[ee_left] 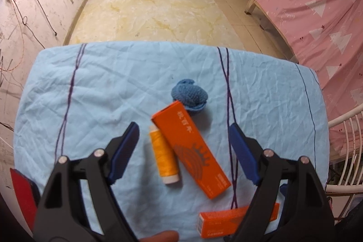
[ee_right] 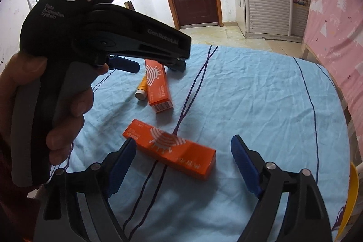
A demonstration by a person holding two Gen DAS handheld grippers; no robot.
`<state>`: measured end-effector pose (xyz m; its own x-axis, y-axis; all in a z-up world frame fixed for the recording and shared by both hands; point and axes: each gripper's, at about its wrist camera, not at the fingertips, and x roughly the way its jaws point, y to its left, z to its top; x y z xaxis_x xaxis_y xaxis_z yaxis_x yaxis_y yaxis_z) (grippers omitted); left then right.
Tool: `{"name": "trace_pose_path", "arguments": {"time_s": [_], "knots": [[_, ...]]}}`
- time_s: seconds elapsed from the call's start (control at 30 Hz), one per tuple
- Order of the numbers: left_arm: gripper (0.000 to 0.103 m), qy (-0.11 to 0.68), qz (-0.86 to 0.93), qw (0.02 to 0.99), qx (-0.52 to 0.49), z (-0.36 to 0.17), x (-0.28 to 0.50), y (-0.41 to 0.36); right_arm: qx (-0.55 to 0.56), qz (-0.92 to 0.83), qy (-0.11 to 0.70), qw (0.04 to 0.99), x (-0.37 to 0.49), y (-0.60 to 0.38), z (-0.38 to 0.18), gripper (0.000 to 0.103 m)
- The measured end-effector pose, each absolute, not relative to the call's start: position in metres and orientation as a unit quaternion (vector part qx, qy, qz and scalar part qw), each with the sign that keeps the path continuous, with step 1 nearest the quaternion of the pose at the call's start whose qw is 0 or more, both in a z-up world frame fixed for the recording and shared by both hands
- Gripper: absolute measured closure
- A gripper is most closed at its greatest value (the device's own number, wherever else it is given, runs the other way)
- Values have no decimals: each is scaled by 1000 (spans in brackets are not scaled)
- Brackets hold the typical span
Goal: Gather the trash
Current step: 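Grasp the long orange box with the left tool while the right tool grasps the flat orange box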
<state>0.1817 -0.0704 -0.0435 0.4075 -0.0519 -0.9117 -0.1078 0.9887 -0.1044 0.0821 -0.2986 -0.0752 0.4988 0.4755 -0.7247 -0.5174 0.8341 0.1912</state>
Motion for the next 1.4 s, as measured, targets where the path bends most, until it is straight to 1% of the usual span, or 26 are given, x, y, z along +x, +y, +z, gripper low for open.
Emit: {"name": "trace_pose_path", "arguments": {"time_s": [0.07, 0.1, 0.27, 0.3, 0.33, 0.6, 0.63, 0.67, 0.7, 0.73, 0.77, 0.8, 0.83, 0.87, 0.97, 1.13, 1.4], "knots": [[39, 550, 15, 832, -72, -48, 185, -70, -26, 297, 413, 860, 88, -298, -76, 23], [45, 553, 15, 830, -72, -50, 186, -70, -29, 302, 415, 858, 89, -296, -77, 23], [69, 550, 8, 832, -67, -49, 184, -68, -50, 328, 421, 844, 89, -288, -80, 23], [73, 549, 4, 833, -68, -48, 183, -67, -55, 331, 421, 843, 88, -286, -80, 23], [75, 547, 1, 834, -67, -46, 183, -68, -58, 332, 421, 842, 88, -285, -81, 23], [76, 540, -31, 839, -59, -34, 171, -72, -97, 335, 422, 837, 78, -271, -84, 24], [76, 539, -33, 840, -60, -32, 169, -72, -99, 333, 423, 837, 78, -271, -84, 29], [76, 536, -36, 841, -61, -29, 166, -73, -106, 327, 421, 839, 79, -272, -83, 37], [76, 534, -38, 842, -62, -27, 165, -73, -109, 321, 421, 841, 80, -272, -83, 42], [76, 530, -40, 845, -63, -23, 161, -72, -108, 318, 424, 841, 80, -273, -83, 49], [76, 528, -41, 846, -63, -21, 159, -72, -106, 318, 425, 841, 81, -275, -82, 58], [76, 523, -42, 849, -64, -16, 156, -71, -111, 310, 426, 842, 82, -276, -82, 63], [76, 520, -44, 850, -65, -13, 154, -70, -116, 305, 426, 844, 81, -277, -82, 70], [76, 517, -45, 852, -65, -10, 152, -70, -119, 300, 426, 845, 81, -278, -82, 76], [76, 505, -49, 859, -65, 0, 143, -68, -113, 295, 425, 848, 79, -280, -81, 82], [76, 491, -55, 867, -64, 14, 133, -68, -82, 296, 416, 856, 76, -291, -74, 87], [75, 476, -62, 875, -60, 26, 119, -79, -30, 270, 383, 883, 69, -333, -49, 87]]}}
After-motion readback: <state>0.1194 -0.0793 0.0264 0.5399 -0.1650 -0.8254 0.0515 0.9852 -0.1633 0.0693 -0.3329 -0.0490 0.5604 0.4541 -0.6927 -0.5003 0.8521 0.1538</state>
